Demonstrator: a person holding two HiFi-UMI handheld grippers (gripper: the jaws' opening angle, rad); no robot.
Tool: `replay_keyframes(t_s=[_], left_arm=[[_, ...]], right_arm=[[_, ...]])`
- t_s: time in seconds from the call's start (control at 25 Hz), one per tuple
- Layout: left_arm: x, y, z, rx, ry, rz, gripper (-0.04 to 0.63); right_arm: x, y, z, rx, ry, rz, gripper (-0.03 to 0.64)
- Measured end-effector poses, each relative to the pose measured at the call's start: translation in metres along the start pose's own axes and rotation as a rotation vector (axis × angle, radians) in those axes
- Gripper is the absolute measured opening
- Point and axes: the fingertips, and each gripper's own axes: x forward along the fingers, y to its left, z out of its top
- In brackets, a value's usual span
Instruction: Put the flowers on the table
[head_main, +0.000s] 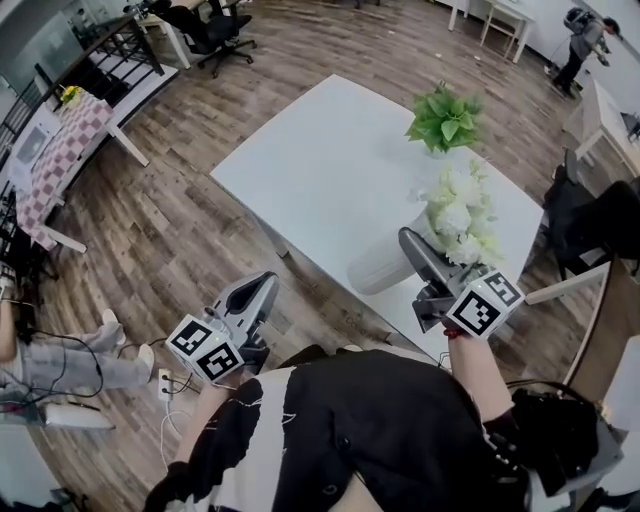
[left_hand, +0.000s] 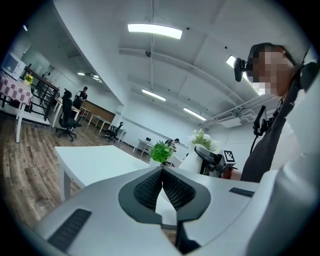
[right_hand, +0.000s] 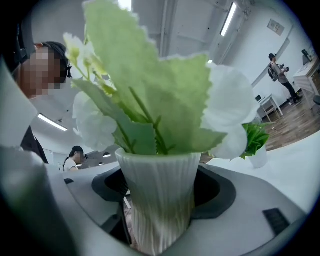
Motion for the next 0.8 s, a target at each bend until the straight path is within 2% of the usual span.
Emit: replay_keyframes(t_s=[0.2, 0.36, 0.48, 0.68, 0.8], left_arm=[[0.019, -0.006, -0.009, -0.006, 0.02, 0.034, 0.012], [0.021, -0.008, -0.024, -0.019, 0.065, 0.051, 0.012], [0.023, 0.002, -0.023, -0.012, 0.053, 0.063, 0.012], [0.04, 0.022, -0.018, 0.005, 0.08, 0.04, 0.012], [0.05, 0.032, -0.015, -0.009, 0.092, -0.009, 0.012]], right_arm=[[0.015, -0.013, 0.007, -0.04, 0.012, 0.046, 0.357], [0.018, -0.022, 0.008, -0.026, -0.005, 0.046, 0.357], [0.023, -0.031, 0.004, -0.016, -0.02, 0.035, 0.357], [0.039, -0.036, 0.008, -0.022, -0.037, 0.026, 0.357], [0.046, -0.034, 0.014, -0.059, -0.051, 0.01, 0.357]])
